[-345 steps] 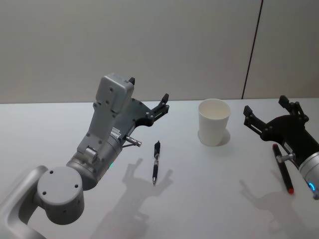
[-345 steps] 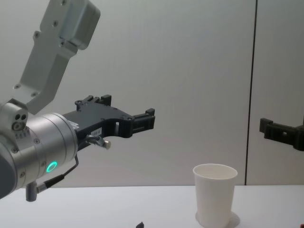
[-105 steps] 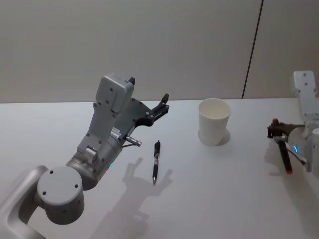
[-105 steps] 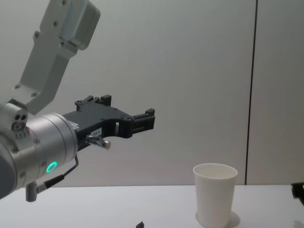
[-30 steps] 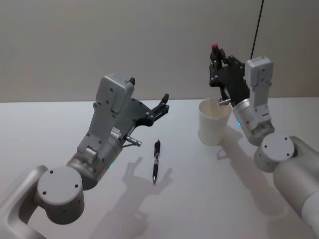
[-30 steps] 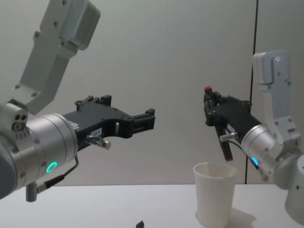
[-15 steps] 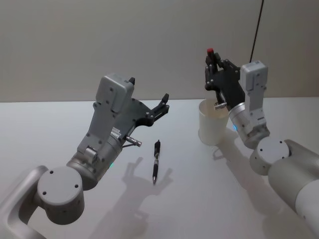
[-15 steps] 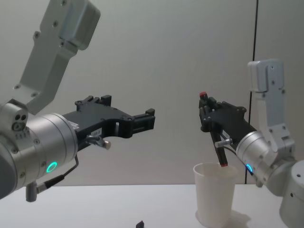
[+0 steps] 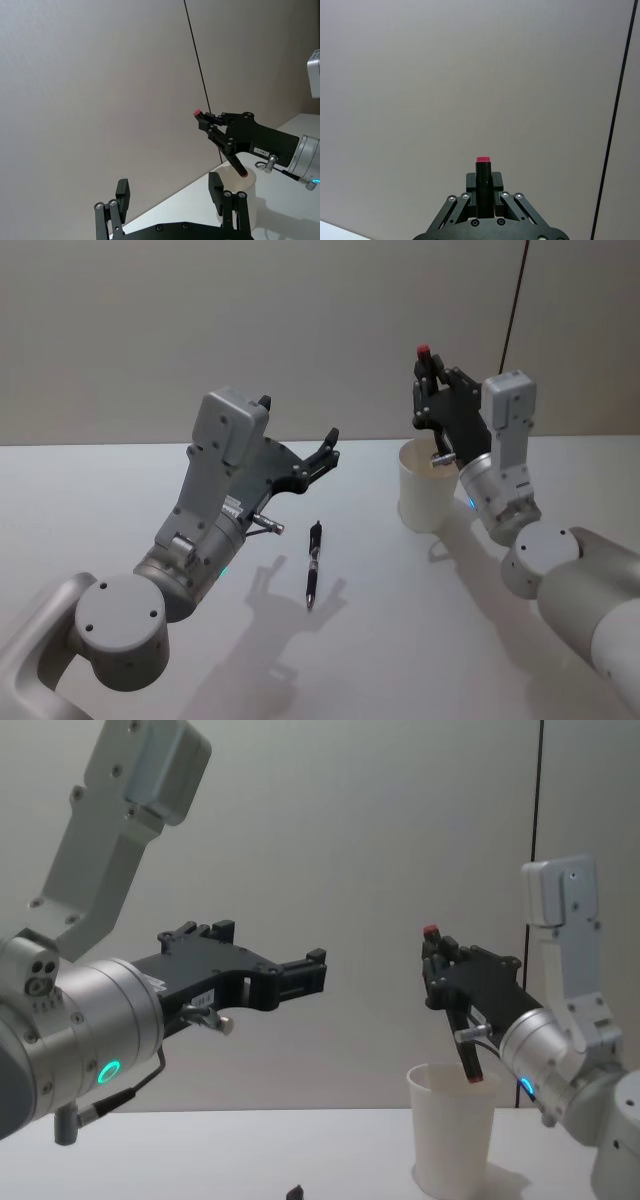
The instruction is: Place the pen into the pen holder.
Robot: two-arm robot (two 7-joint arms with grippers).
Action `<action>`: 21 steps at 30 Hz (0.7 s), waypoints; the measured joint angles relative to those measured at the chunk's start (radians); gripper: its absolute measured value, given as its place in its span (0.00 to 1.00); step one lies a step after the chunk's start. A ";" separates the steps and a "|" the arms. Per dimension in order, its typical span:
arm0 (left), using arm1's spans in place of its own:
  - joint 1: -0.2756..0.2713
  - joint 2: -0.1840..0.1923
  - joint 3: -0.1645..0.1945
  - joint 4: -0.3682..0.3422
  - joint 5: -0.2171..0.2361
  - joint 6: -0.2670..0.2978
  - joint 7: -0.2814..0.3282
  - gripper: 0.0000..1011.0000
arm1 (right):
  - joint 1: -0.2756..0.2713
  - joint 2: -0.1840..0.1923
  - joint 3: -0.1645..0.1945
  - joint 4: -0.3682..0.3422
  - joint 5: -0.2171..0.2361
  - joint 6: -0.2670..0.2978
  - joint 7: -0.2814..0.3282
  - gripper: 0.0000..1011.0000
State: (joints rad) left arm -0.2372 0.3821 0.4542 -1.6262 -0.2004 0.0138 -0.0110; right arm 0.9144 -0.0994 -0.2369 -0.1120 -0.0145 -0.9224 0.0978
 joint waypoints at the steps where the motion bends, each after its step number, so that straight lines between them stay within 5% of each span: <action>1: 0.000 0.000 0.000 0.000 0.000 0.000 0.000 0.99 | 0.000 0.000 0.001 0.002 0.000 0.000 -0.001 0.17; 11: 0.000 0.000 0.000 0.000 0.000 0.000 0.000 0.99 | 0.004 -0.002 0.007 0.021 -0.002 -0.001 -0.005 0.18; 21: 0.000 0.000 0.000 0.000 0.000 0.000 0.000 0.99 | 0.004 -0.005 0.013 0.031 -0.003 0.003 -0.007 0.48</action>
State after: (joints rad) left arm -0.2372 0.3821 0.4542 -1.6262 -0.2004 0.0138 -0.0109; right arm 0.9187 -0.1044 -0.2241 -0.0809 -0.0175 -0.9198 0.0909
